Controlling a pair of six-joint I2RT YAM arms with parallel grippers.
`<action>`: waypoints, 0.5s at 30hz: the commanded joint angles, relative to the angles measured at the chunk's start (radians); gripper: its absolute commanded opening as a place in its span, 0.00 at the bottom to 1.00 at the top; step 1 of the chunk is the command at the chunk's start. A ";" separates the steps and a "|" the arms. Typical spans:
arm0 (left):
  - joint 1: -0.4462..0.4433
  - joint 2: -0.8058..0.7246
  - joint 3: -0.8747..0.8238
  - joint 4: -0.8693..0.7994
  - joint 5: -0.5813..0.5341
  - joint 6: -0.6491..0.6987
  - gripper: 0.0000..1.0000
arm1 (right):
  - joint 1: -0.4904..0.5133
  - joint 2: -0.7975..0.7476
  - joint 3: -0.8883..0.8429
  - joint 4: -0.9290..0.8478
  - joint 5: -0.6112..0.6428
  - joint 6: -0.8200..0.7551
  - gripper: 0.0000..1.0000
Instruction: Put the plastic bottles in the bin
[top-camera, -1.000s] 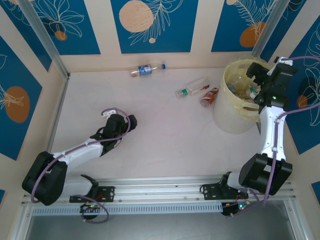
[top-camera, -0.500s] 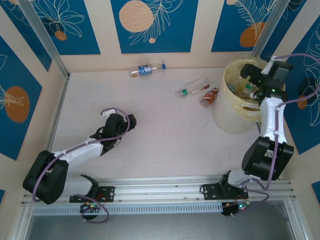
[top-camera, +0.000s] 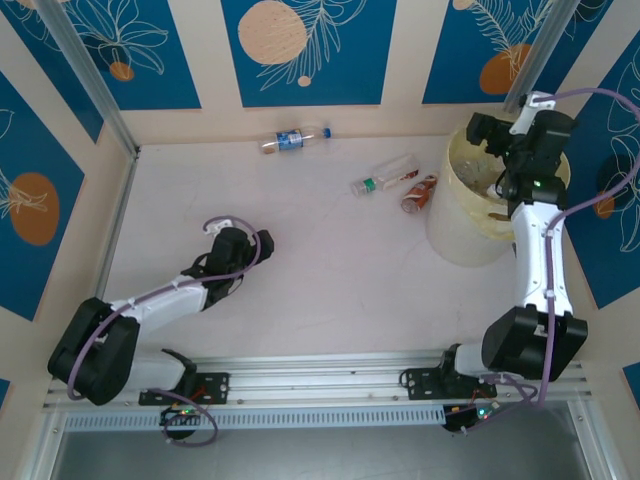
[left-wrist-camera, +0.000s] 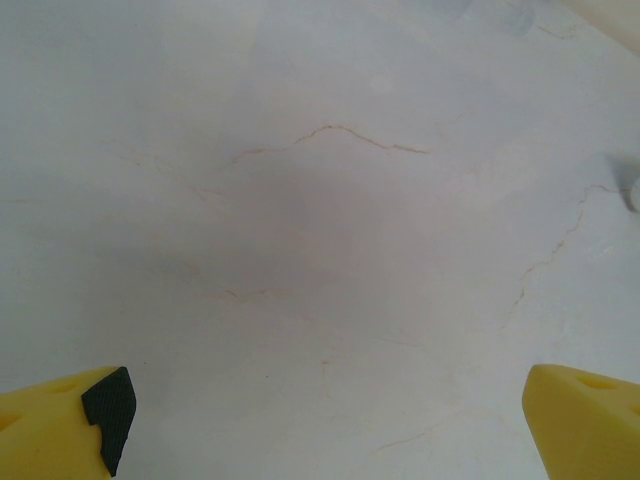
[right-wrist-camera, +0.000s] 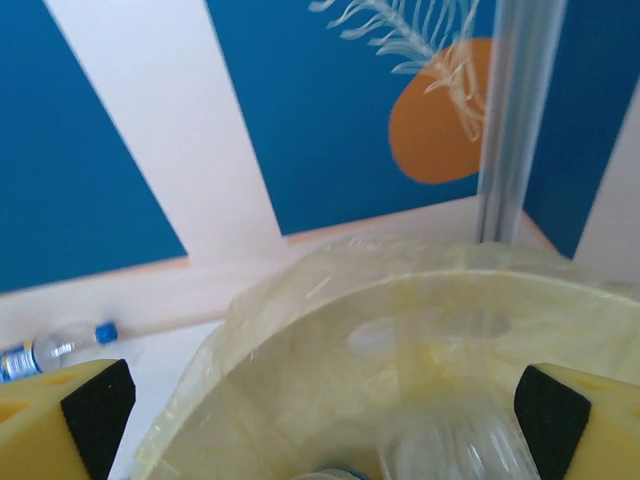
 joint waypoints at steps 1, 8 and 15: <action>0.014 0.013 0.021 0.010 0.025 0.003 1.00 | -0.006 0.020 0.055 -0.069 0.026 0.086 1.00; 0.014 0.006 0.023 0.004 0.031 0.004 1.00 | 0.009 0.121 0.151 -0.214 0.028 0.113 0.99; 0.016 0.040 0.090 -0.023 0.142 0.077 1.00 | 0.032 0.060 0.132 -0.285 -0.133 0.174 1.00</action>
